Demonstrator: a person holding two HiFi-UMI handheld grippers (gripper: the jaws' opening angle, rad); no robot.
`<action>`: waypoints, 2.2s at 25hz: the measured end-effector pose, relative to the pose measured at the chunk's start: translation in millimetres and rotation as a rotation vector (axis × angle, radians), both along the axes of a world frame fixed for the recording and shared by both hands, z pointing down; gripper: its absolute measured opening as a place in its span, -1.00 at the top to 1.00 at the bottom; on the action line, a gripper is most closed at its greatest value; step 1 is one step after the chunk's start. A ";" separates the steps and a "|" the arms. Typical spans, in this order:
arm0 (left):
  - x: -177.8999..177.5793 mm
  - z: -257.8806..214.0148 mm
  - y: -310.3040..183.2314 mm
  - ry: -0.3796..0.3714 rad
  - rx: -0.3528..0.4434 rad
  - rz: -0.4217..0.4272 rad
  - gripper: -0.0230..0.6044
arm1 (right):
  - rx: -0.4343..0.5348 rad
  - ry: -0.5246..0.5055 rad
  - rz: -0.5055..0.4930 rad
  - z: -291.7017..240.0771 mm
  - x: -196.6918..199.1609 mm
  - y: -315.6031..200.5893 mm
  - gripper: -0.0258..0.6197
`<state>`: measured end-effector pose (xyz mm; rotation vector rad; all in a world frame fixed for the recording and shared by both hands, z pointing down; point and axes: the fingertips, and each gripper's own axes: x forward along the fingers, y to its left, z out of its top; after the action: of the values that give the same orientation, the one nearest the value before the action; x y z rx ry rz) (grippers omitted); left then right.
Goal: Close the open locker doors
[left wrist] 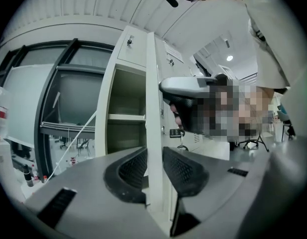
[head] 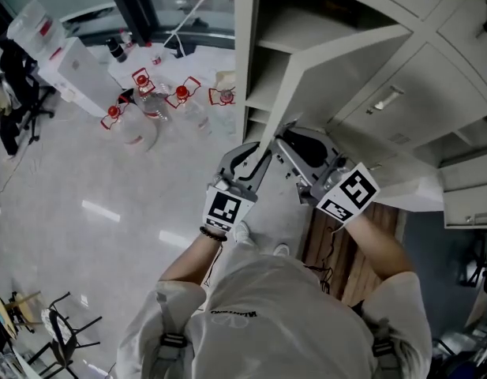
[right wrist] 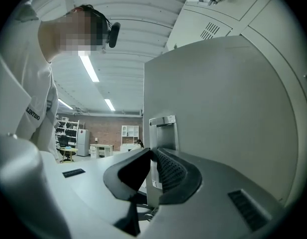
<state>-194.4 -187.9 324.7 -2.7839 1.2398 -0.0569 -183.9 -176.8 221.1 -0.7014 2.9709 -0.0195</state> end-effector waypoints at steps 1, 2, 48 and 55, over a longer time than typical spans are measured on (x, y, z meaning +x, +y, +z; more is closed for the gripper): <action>-5.5 0.0 -5.2 0.000 0.003 -0.009 0.61 | 0.004 0.002 0.008 0.0 -3.8 -6.2 0.76; -11.5 0.3 -9.6 0.000 0.007 -0.022 0.61 | 0.008 0.006 0.017 0.0 -7.9 -11.9 0.76; -34.8 16.8 -171.6 -0.011 0.047 -0.170 0.91 | 0.050 -0.058 0.567 -1.5 -38.4 -177.5 0.83; -37.8 14.9 -169.1 -0.031 0.096 -0.197 0.91 | 0.134 0.013 0.474 28.7 -21.0 -86.9 0.89</action>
<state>-232.2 -357.0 339.6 -2.5625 1.4643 -0.0534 -204.9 -263.7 249.9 -1.3612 2.7039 0.2129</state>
